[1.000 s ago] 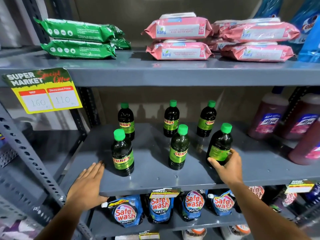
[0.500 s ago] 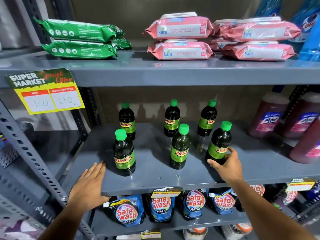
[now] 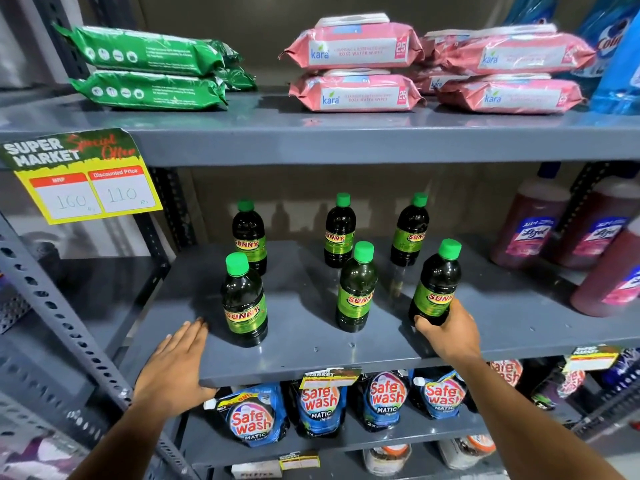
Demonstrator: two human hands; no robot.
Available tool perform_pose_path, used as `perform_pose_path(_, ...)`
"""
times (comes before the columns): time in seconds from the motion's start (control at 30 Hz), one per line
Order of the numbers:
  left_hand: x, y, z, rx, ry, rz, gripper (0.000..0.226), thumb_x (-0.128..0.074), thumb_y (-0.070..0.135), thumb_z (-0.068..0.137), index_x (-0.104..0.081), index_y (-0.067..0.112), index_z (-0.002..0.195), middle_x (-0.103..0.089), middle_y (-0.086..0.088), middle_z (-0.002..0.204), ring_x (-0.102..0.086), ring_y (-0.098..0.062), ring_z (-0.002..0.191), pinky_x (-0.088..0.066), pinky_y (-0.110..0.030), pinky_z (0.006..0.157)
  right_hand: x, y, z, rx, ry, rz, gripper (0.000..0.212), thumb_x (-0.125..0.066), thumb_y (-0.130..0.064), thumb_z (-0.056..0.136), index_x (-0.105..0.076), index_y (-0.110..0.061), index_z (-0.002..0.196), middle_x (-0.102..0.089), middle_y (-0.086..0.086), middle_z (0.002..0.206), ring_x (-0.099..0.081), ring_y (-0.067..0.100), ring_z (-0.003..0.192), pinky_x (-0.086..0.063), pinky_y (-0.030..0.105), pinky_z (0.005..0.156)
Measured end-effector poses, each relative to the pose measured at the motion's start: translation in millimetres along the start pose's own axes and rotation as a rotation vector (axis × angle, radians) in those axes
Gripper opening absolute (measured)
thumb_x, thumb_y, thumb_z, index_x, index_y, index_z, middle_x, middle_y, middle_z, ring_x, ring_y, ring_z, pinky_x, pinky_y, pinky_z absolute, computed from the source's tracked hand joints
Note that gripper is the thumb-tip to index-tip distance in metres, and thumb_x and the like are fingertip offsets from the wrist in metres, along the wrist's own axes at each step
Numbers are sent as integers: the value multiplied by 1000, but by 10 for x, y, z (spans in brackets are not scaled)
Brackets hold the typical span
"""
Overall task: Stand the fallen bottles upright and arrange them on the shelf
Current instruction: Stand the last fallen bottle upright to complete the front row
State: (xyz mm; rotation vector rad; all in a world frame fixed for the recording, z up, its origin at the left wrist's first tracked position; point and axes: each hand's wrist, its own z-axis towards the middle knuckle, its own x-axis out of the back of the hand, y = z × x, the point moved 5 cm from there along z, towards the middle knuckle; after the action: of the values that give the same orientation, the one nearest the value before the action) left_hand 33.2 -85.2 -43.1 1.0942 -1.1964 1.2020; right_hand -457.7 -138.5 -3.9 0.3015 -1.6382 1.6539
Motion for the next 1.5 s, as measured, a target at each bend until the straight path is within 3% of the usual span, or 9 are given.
perform_pose_path(0.23,-6,-15,18,-5,-12,7,124,-70,68,56,-16,9,151,-16,-8,160,-11,-22,146,-16,-43,118,48,108,-167,-4,6,63,45,-80,-29,71,-53,-23,107,-66,2,96,-63,34,99,-50,46,83)
perform_pose_path(0.4,-8,3,1,-2,-6,11,123,-64,71,62,-7,11,152,-6,-6,162,-3,-21,147,-9,-40,120,40,-23,-697,152,366,-59,82,-69,-59,67,-47,-6,126,-56,16,117,-48,35,112,-32,46,96)
perform_pose_path(0.5,13,22,-3,-4,-8,17,122,-61,73,64,-2,12,152,0,-5,162,2,-20,147,-6,-39,120,-289,-373,-789,347,125,-23,69,-72,-50,74,-51,-9,126,-54,11,119,-47,26,114,-41,48,99)
perform_pose_path(0.63,46,11,-9,1,-8,4,123,-65,71,65,0,11,152,0,-5,162,3,-20,147,-5,-38,120,-676,-826,-484,175,-103,234,107,-89,-35,65,-26,-11,149,-42,4,144,-39,17,135,-35,40,113)
perform_pose_path(0.77,48,29,-12,2,-20,0,122,-64,69,68,3,12,151,2,-6,162,5,-20,147,-3,-38,120,-879,-976,-349,71,-184,233,79,-89,-28,65,-46,-17,130,-60,-9,109,-61,15,108,-46,28,88)
perform_pose_path(0.93,56,45,-31,-2,-26,-13,121,-65,67,70,5,11,151,5,-6,162,6,-21,147,-4,-40,120,-908,-905,-499,78,-97,194,59,-87,-27,66,-50,-24,111,-63,-6,95,-64,19,92,-50,34,80)
perform_pose_path(1.17,95,46,-28,-6,-36,-22,121,-61,71,72,8,9,150,9,-9,162,9,-23,147,0,-39,120,-765,-943,-1059,219,241,178,104,-81,-62,56,-39,-10,135,-45,8,130,-42,25,122,-36,45,104)
perform_pose_path(1.3,74,41,-32,-10,-45,-17,121,-62,69,73,9,9,150,10,-8,162,11,-23,146,1,-40,120,-1290,-1418,-1527,528,-92,96,82,-72,-63,66,-41,-25,131,-37,-8,126,-36,12,121,-39,45,104)
perform_pose_path(1.5,52,27,-16,-14,-36,-39,120,-64,66,73,7,9,150,9,-8,162,12,-22,146,3,-39,118,-1954,-2141,-1247,272,-421,334,113,-91,-39,58,-25,-20,148,-44,-11,142,-42,7,132,-37,29,108)
